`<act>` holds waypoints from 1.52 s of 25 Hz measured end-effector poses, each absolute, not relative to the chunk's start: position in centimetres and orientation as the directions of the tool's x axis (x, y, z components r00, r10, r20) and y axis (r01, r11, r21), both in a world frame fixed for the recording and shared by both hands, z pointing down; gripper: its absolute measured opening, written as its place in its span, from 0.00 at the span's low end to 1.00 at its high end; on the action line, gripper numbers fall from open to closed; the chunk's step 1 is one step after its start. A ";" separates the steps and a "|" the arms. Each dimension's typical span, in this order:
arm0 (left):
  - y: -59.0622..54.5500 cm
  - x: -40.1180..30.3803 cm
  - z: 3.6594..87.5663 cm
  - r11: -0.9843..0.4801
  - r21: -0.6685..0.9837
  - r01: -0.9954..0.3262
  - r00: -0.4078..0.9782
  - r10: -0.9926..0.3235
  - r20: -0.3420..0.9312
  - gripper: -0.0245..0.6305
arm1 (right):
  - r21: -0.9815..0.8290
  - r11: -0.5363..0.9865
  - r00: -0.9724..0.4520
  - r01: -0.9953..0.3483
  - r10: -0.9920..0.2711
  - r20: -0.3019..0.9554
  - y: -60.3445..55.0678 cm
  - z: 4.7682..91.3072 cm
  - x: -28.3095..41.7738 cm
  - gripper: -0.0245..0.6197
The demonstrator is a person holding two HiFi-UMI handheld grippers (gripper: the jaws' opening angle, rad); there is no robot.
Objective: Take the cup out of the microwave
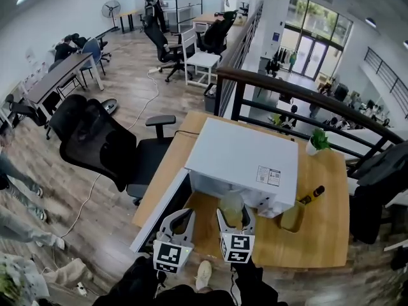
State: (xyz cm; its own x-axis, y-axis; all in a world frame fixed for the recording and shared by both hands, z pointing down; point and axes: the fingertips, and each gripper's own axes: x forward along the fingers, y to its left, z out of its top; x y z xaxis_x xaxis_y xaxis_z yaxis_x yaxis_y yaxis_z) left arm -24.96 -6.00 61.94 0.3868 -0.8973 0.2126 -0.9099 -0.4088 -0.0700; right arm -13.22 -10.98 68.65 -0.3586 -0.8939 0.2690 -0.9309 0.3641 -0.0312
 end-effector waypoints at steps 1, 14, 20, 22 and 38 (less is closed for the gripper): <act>-5.5 -24.9 61.6 -0.414 -0.072 -0.907 0.392 -0.896 0.208 0.07 | -0.029 0.365 -0.359 -0.931 -0.895 0.263 -10.3 68.0 -13.2 0.60; 1.8 -24.0 59.2 -0.480 -0.097 -0.872 0.461 -0.872 0.165 0.07 | -0.016 0.311 -0.307 -0.950 -0.930 0.202 -0.1 62.5 -11.2 0.60; 3.8 -23.8 59.3 -0.520 -0.091 -0.849 0.503 -0.850 0.159 0.07 | -0.009 0.265 -0.262 -0.964 -0.946 0.190 3.2 61.8 -10.6 0.60; 4.8 -23.4 59.3 -0.537 -0.091 -0.839 0.520 -0.839 0.159 0.07 | -0.013 0.253 -0.251 -0.967 -0.949 0.189 4.5 61.7 -10.1 0.60; 8.4 -20.5 59.8 -0.606 -0.096 -0.790 0.588 -0.792 0.166 0.07 | -0.014 0.171 -0.170 -0.985 -0.967 0.190 10.4 62.2 -7.0 0.60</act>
State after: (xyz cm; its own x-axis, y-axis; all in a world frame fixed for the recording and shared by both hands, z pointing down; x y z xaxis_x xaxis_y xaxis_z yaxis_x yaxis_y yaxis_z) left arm -20.49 8.43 59.85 0.5875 -0.7920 0.1658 -0.7898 -0.6059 -0.0955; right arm -6.98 10.37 62.22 -0.1704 -0.9668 0.1903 -0.9852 0.1709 -0.0135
